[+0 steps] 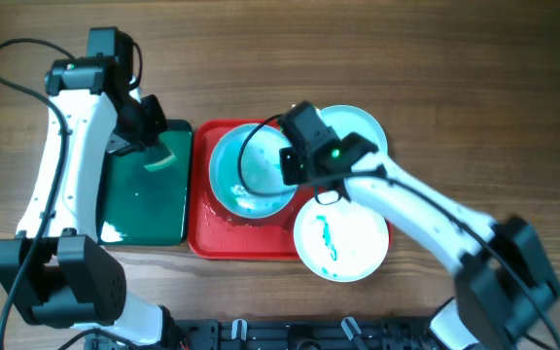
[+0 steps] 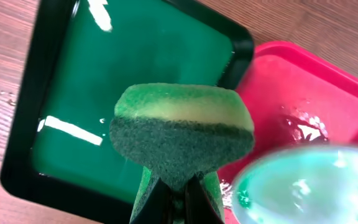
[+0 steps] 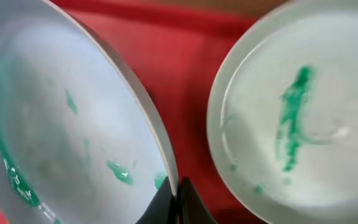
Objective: Clean dirty plates on tray and stack at the side
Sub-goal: 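Lift the cleaned plate with the right gripper and place it right of the tray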
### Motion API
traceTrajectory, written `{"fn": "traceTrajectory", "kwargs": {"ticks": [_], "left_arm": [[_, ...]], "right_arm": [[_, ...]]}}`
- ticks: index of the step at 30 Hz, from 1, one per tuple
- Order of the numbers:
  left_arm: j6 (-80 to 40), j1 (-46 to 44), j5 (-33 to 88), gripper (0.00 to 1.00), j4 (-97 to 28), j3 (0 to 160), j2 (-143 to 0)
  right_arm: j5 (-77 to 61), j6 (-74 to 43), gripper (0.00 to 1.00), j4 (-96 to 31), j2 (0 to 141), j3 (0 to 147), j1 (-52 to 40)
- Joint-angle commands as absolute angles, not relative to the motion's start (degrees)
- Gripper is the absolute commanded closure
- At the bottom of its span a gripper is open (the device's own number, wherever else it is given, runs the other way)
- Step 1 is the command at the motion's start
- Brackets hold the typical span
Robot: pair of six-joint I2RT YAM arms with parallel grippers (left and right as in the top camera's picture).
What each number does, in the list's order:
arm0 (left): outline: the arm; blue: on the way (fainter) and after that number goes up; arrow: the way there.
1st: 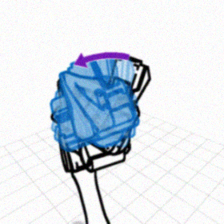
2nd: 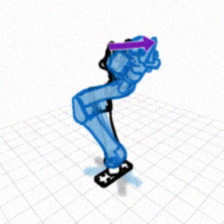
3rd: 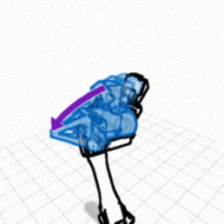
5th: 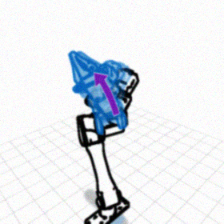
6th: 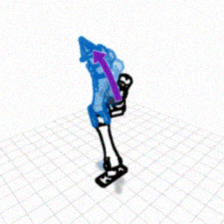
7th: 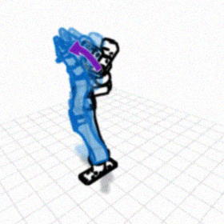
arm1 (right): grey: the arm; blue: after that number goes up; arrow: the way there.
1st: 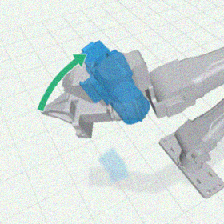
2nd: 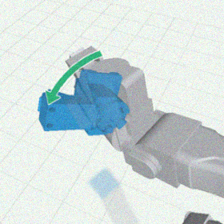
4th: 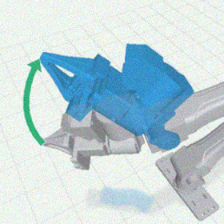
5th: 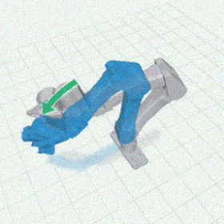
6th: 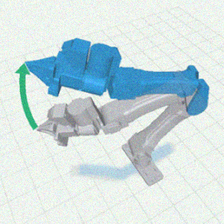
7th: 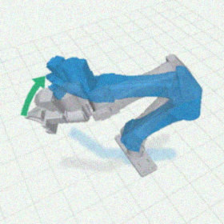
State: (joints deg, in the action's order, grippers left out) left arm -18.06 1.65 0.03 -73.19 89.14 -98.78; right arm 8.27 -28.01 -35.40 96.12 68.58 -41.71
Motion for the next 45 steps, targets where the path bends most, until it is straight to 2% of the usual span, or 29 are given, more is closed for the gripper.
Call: {"fn": "traceTrajectory", "kwargs": {"ticks": [1, 7, 15, 26, 29, 33, 35, 37, 38, 42, 45], "left_arm": [[-18.9, 2.0, -0.7, 0.96, -73.3, 90.1, -97.4], [-18.9, 2.0, -0.7, 0.96, -73.1, 90.1, -97.4], [-18.9, 2.0, -0.7, 0.96, -72.9, 90.1, -97.4], [-18.9, 2.0, -0.7, 0.96, -72.1, 90.1, -97.4], [-18.9, 2.0, 0.8, 0.96, -72.1, 90.1, -97.4], [-18.9, 2.0, 1.0, 0.96, -72.1, 90.1, -97.4], [-18.9, 2.0, 2.1, 0.96, -72.0, 90.1, -97.4], [-18.9, 2.0, 3.2, 0.96, -72.0, 90.1, -97.4], [-18.9, 2.0, 3.9, 0.96, -72.0, 90.1, -97.4], [-20.1, -0.3, 5.3, 0.96, -71.9, 90.1, -97.4], [-22.0, -3.6, 5.3, 0.96, -70.5, 90.1, -97.4]], "right_arm": [[31.3, -26.4, 0.96, -36.4, 91.3, 69.2, -47.0], [59.6, -15.4, 0.96, -35.7, 91.0, 69.2, -56.9], [78.8, 5.3, 0.96, -24.9, 91.0, 69.2, -66.6], [81.5, 8.6, 0.96, -23.1, 91.0, 69.2, -68.9], [68.6, 0.9, 0.96, -26.1, 91.0, 68.9, -68.9], [50.7, -23.2, 0.96, -36.0, 90.8, 68.9, -66.5], [38.0, -24.8, 0.96, -37.2, 90.0, 68.9, -61.8], [24.0, -22.4, 0.96, -36.9, 88.1, 68.9, -55.2], [13.1, -21.0, 0.96, -36.8, 86.5, 68.9, -48.9], [-14.1, -19.6, 0.96, -37.3, 83.5, 68.9, -29.0], [-22.5, -19.5, 0.96, -41.1, 83.0, 68.9, -16.8]]}}
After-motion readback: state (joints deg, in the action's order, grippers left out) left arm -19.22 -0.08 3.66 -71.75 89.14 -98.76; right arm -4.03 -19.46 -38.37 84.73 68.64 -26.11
